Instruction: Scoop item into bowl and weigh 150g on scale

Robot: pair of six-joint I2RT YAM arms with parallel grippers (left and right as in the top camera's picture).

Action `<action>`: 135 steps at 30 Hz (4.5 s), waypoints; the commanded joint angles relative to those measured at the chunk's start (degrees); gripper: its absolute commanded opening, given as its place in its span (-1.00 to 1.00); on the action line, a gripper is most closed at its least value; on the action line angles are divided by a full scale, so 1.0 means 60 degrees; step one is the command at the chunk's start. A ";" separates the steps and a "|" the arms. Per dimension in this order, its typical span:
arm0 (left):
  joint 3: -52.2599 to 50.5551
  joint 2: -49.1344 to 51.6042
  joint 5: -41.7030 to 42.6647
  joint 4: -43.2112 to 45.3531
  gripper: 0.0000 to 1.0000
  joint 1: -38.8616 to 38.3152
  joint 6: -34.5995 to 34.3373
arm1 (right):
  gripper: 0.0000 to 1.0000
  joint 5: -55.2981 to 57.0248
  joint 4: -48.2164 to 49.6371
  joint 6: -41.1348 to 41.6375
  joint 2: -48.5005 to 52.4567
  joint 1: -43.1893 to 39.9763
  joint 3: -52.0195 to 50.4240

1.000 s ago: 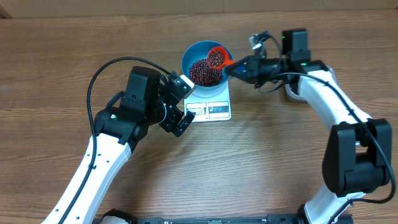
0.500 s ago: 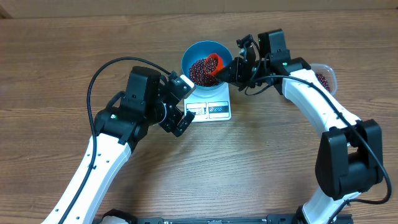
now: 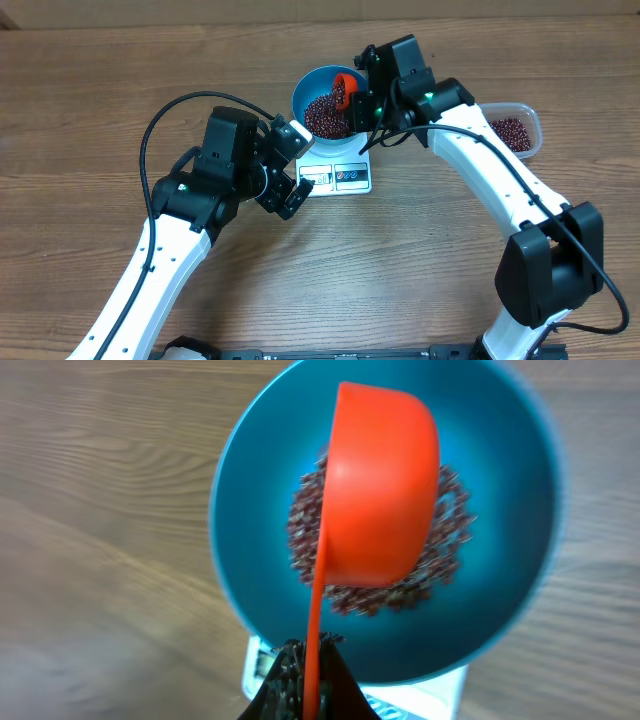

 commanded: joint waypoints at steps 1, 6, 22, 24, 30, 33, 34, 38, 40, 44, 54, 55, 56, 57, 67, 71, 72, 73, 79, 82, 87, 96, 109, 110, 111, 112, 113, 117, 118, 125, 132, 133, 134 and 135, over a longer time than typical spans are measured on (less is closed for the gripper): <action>-0.0022 0.0036 0.0044 0.0033 0.99 -0.0066 -0.0091 | -0.93 0.1785 -0.0157 -0.0823 -0.0007 0.0248 0.0477; -0.0022 0.0036 0.0044 0.0033 0.99 -0.0066 -0.0091 | -0.93 0.2674 -0.0397 -0.1548 -0.0007 0.0503 0.0692; -0.0022 0.0036 0.0047 0.0033 0.99 -0.0066 -0.0091 | -0.93 0.4980 -0.0809 -0.2437 -0.0011 0.1446 0.1071; -0.0022 0.0036 0.0044 0.0033 0.99 -0.0066 -0.0091 | -0.93 0.4976 -0.0805 -0.2437 -0.0011 0.1461 0.1071; -0.0022 0.0036 0.0044 0.0033 0.99 -0.0066 -0.0091 | -0.93 0.4830 -0.0761 -0.2430 -0.0153 0.1439 0.1075; -0.0022 0.0036 0.0044 0.0033 0.99 -0.0066 -0.0091 | -0.93 0.4754 -0.0721 -0.2430 -0.0364 0.1432 0.1075; -0.0022 0.0036 0.0044 0.0033 0.99 -0.0066 -0.0091 | -0.93 0.4754 -0.0714 -0.2426 -0.0441 0.1432 0.1075; -0.0022 0.0036 0.0044 0.0033 0.99 -0.0066 -0.0091 | -0.93 0.4309 -0.0612 -0.2393 -0.0776 0.1355 0.1075; -0.0022 0.0036 0.0044 0.0033 0.99 -0.0066 -0.0091 | -0.93 0.3989 -0.0597 -0.2393 -0.0892 0.1231 0.1075; -0.0022 0.0036 0.0044 0.0033 0.99 -0.0066 -0.0091 | -0.93 0.3825 -0.0692 -0.2408 -0.0943 0.1071 0.1075; -0.0022 0.0036 0.0044 0.0033 0.99 -0.0066 -0.0091 | -0.93 0.3847 -0.0805 -0.2393 -0.1231 0.0994 0.1075; -0.0022 0.0036 0.0044 0.0033 0.99 -0.0066 -0.0091 | -0.93 0.3840 -0.0809 -0.2393 -0.1315 0.0947 0.1075; -0.0022 0.0036 0.0044 0.0033 0.99 -0.0066 -0.0091 | -0.93 0.3821 -0.0820 -0.2357 -0.1446 0.0860 0.1075; -0.0022 0.0036 0.0044 0.0033 1.00 -0.0066 -0.0091 | -0.93 0.3778 -0.0845 -0.2357 -0.1574 0.0761 0.1075; -0.0022 0.0036 0.0044 0.0033 0.99 -0.0062 -0.0091 | -0.93 0.3060 -0.2867 -0.2379 -0.2783 -0.1563 0.1075; -0.0022 0.0036 0.0044 0.0033 0.99 -0.0066 -0.0091 | -0.93 0.2962 -0.4073 -0.2543 -0.2659 -0.2932 0.1002; -0.0022 0.0036 0.0044 0.0033 0.99 -0.0066 -0.0091 | -0.93 0.2816 -0.4251 -0.2758 -0.2619 -0.3231 0.0951; -0.0022 0.0036 0.0044 0.0033 0.99 -0.0066 -0.0091 | -0.93 0.2616 -0.4342 -0.3020 -0.2554 -0.3526 0.0867; -0.0022 0.0036 0.0047 0.0033 0.99 -0.0066 -0.0091 | -0.93 0.1800 -0.4379 -0.4091 -0.1978 -0.4947 0.0397; -0.0022 0.0036 0.0044 0.0033 0.99 -0.0066 -0.0091 | -0.93 0.1668 -0.4375 -0.4564 -0.1515 -0.5333 0.0364; -0.0022 0.0036 0.0044 0.0033 0.99 -0.0066 -0.0091 | -0.93 0.1668 -0.4408 -0.5129 -0.0729 -0.5603 0.0364; -0.0022 0.0036 0.0044 0.0033 0.99 -0.0066 -0.0091 | -0.93 0.1676 -0.4521 -0.5435 0.0412 -0.5625 0.0361; -0.0022 0.0036 0.0044 0.0033 0.99 -0.0066 -0.0091 | -0.93 0.0860 -0.4309 -0.5399 0.1617 -0.5625 0.0361; -0.0022 0.0036 0.0044 0.0033 0.99 -0.0066 -0.0091 | -0.93 0.0619 -0.4269 -0.5399 0.1617 -0.5625 0.0361; -0.0022 0.0036 0.0044 0.0033 0.99 -0.0066 -0.0091 | -0.93 0.0375 -0.4251 -0.5399 0.1617 -0.5625 0.0361; -0.0022 0.0036 0.0044 0.0033 0.99 -0.0066 -0.0091 | -0.93 0.0106 -0.4251 -0.5402 0.1617 -0.5625 0.0361; -0.0022 0.0036 0.0044 0.0033 0.99 -0.0066 -0.0091 | -0.93 -0.0109 -0.4255 -0.5402 0.1617 -0.5625 0.0361; -0.0022 0.0036 0.0044 0.0033 1.00 -0.0066 -0.0091 | -0.93 -0.1118 -0.4262 -0.5406 0.1617 -0.5625 0.0361; -0.0022 0.0036 0.0044 0.0033 0.99 -0.0066 -0.0091 | -0.93 -0.1315 -0.4262 -0.5402 0.1617 -0.5625 0.0361; -0.0022 0.0036 0.0044 0.0033 0.99 -0.0066 -0.0091 | -0.93 -0.2000 -0.4375 -0.5355 0.1617 -0.5683 0.0361; -0.0022 0.0036 0.0044 0.0033 0.99 -0.0066 -0.0091 | -0.93 -0.2616 -0.4426 -0.4590 0.1617 -0.6211 0.0361; -0.0022 0.0036 0.0044 0.0033 0.99 -0.0066 -0.0091 | -0.93 -0.2816 -0.4459 -0.4488 0.1617 -0.6415 0.0361; -0.0022 0.0036 0.0044 0.0033 0.99 -0.0066 -0.0091 | -0.93 -0.2994 -0.4484 -0.4484 0.1617 -0.6539 0.0361; -0.0022 0.0036 0.0044 0.0033 0.99 -0.0066 -0.0091 | -0.93 -0.3111 -0.4492 -0.4433 0.1617 -0.6641 0.0361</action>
